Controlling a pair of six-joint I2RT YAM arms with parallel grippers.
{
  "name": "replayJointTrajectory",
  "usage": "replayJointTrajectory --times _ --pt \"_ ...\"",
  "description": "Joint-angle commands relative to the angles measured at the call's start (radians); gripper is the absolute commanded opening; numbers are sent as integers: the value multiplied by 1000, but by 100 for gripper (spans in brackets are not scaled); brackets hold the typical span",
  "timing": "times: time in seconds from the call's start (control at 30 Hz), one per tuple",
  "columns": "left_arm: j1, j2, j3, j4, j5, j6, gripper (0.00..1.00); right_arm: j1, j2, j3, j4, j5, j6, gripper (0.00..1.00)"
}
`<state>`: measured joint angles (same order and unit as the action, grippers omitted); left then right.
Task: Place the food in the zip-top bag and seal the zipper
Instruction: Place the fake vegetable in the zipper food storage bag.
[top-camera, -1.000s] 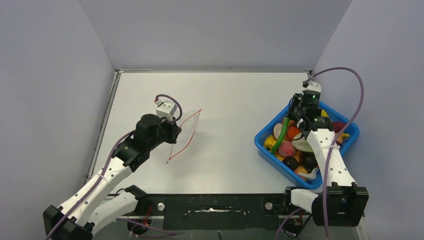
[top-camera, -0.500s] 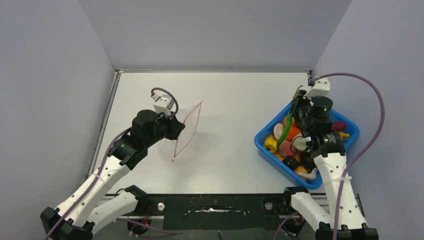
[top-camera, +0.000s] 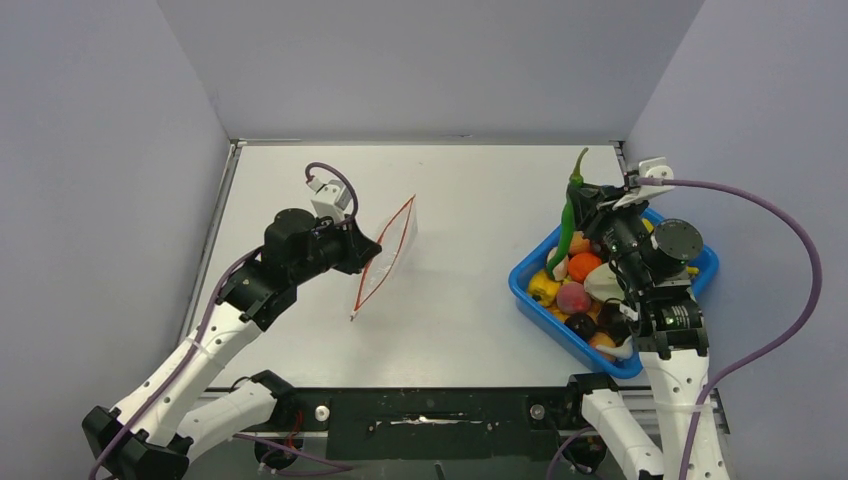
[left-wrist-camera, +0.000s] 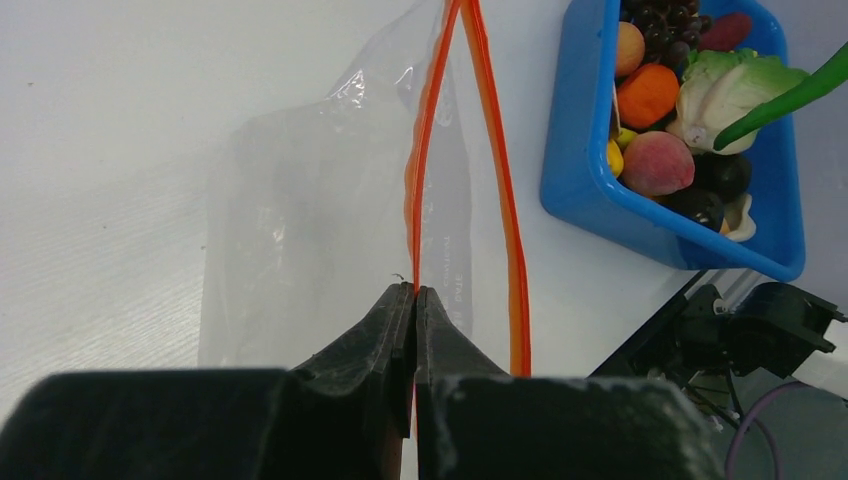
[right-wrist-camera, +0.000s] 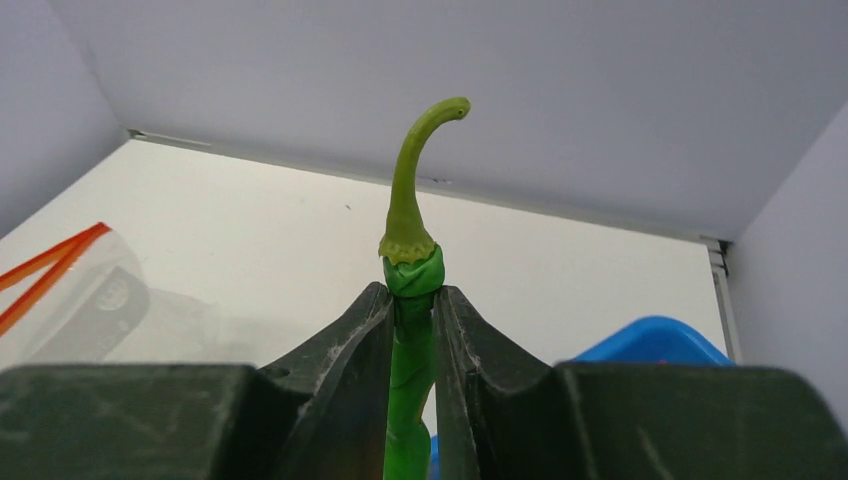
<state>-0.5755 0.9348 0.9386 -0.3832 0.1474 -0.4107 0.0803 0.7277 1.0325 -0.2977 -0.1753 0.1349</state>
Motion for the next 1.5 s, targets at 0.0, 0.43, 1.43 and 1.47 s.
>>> replayJointTrajectory --times 0.0,0.43,1.43,1.47 --pt "-6 4 63 28 61 -20 0 7 -12 43 150 -175 25 11" --pt "-6 27 65 69 144 -37 0 49 30 -16 509 -464 244 10" --pt "-4 -9 31 81 187 -50 0 747 364 186 767 -273 -138 8" --pt "-4 -12 28 82 187 -49 0 751 368 188 780 -260 -137 8"
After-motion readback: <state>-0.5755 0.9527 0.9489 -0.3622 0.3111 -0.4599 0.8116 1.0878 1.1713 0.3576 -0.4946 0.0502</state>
